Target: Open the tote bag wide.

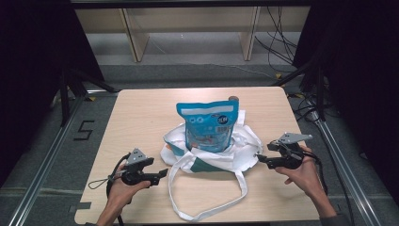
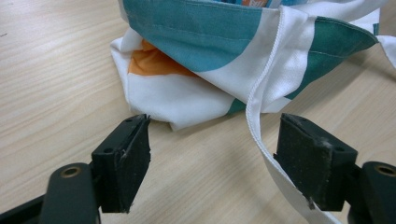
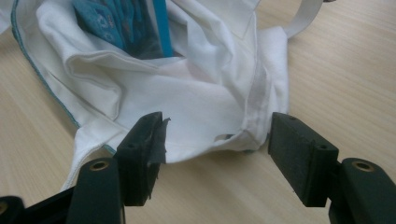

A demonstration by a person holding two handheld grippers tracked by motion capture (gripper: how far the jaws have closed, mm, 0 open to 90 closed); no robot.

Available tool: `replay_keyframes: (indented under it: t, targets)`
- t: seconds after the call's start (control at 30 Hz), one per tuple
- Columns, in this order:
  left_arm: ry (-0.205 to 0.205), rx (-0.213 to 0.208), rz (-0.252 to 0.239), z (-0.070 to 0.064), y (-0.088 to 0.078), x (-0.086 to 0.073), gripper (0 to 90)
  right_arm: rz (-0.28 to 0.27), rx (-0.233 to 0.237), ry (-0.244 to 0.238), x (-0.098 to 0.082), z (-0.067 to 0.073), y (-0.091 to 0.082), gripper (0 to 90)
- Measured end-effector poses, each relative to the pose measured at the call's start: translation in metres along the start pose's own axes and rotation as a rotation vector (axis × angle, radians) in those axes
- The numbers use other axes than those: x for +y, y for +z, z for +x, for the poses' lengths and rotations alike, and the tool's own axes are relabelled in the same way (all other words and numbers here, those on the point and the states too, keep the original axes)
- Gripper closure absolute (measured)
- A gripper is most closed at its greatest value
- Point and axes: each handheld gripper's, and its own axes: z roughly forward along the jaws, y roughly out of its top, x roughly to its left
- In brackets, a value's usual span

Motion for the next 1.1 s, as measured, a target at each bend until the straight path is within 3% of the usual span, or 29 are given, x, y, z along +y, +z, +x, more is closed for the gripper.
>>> replay_keyframes:
  t: [0.03,0.13,0.17,0.2,0.23,0.27,0.33,0.4,0.43,0.47,0.53,0.6,0.63,0.67,0.73,0.77,0.8,0.83,0.87,0.9,0.97,1.0,1.03,1.07,1.1]
  targets:
    - [-0.009,-0.009,-0.015,-0.001,0.0,-0.001,24.5,-0.007,0.002,0.001,-0.001,0.001,-0.001,36.0]
    - [0.005,-0.006,0.003,0.0,-0.004,-0.004,24.1,-0.024,0.004,0.003,-0.003,0.004,-0.003,35.1]
    - [-0.019,0.0,-0.021,-0.003,-0.004,-0.005,24.0,-0.018,0.004,0.0,-0.003,0.004,-0.004,34.6]
    - [0.01,-0.004,-0.007,0.0,-0.006,-0.006,23.7,-0.024,0.002,0.0,-0.005,0.005,-0.004,34.4]
    - [-0.024,0.001,-0.025,-0.003,-0.006,-0.007,23.6,-0.016,0.004,0.006,-0.006,0.006,-0.006,34.3]
    - [0.008,0.004,-0.011,-0.001,-0.008,-0.008,23.2,-0.024,-0.001,0.002,-0.008,0.007,-0.005,34.0]
    - [-0.018,0.004,-0.033,-0.002,-0.008,-0.01,22.6,-0.017,-0.002,0.014,-0.013,0.01,-0.006,33.3]
    - [-0.019,0.01,-0.027,-0.002,-0.01,-0.013,22.3,-0.011,-0.001,0.019,-0.018,0.011,-0.006,32.5]
    - [-0.031,0.009,-0.036,-0.002,-0.009,-0.014,21.9,0.0,-0.001,-0.001,-0.019,0.011,-0.006,31.9]
    - [-0.015,0.012,-0.029,-0.001,-0.01,-0.015,21.8,0.0,-0.007,0.012,-0.022,0.012,-0.006,31.5]
    - [-0.015,0.01,-0.024,-0.001,-0.011,-0.016,21.8,0.0,-0.008,0.008,-0.026,0.012,-0.005,31.1]
    - [-0.04,0.009,-0.035,-0.002,-0.011,-0.019,21.8,0.016,-0.004,0.017,-0.029,0.014,-0.006,30.8]
    - [-0.028,0.016,-0.021,-0.002,-0.013,-0.019,21.8,0.008,0.0,0.012,-0.031,0.015,-0.006,30.7]
    - [-0.024,0.016,-0.026,-0.002,-0.013,-0.02,21.8,0.027,0.004,0.037,-0.033,0.018,-0.007,30.7]
    - [-0.044,0.018,-0.033,-0.003,-0.013,-0.023,21.8,0.033,0.002,0.02,-0.036,0.019,-0.008,29.9]
    - [-0.03,0.023,-0.024,-0.002,-0.013,-0.024,21.8,0.027,-0.005,-0.012,-0.038,0.018,-0.008,29.1]
    - [-0.032,0.028,-0.026,-0.003,-0.013,-0.025,21.8,0.044,-0.004,0.023,-0.039,0.022,-0.008,29.1]
    - [-0.04,0.024,-0.021,-0.003,-0.014,-0.027,21.8,0.033,-0.003,0.003,-0.041,0.023,-0.008,29.1]
    - [-0.024,0.024,-0.027,-0.004,-0.013,-0.028,21.8,0.037,0.007,0.029,-0.043,0.026,-0.009,29.1]
    - [-0.029,0.024,-0.027,-0.005,-0.013,-0.029,21.8,0.03,0.004,-0.016,-0.044,0.024,-0.009,29.1]
    - [-0.034,0.024,-0.025,-0.008,-0.013,-0.031,21.8,0.032,0.016,0.017,-0.048,0.03,-0.011,29.1]
    - [-0.003,0.021,-0.013,-0.007,-0.014,-0.032,21.8,0.027,0.03,-0.006,-0.049,0.029,-0.011,29.2]
    - [-0.025,0.02,-0.027,-0.01,-0.013,-0.033,21.7,0.037,0.035,0.013,-0.051,0.032,-0.013,29.2]
    - [-0.006,0.026,-0.023,-0.011,-0.014,-0.033,21.7,0.028,0.031,0.02,-0.053,0.034,-0.014,29.2]
    - [-0.021,0.022,-0.023,-0.013,-0.013,-0.033,21.7,0.022,0.033,-0.006,-0.054,0.034,-0.016,29.3]
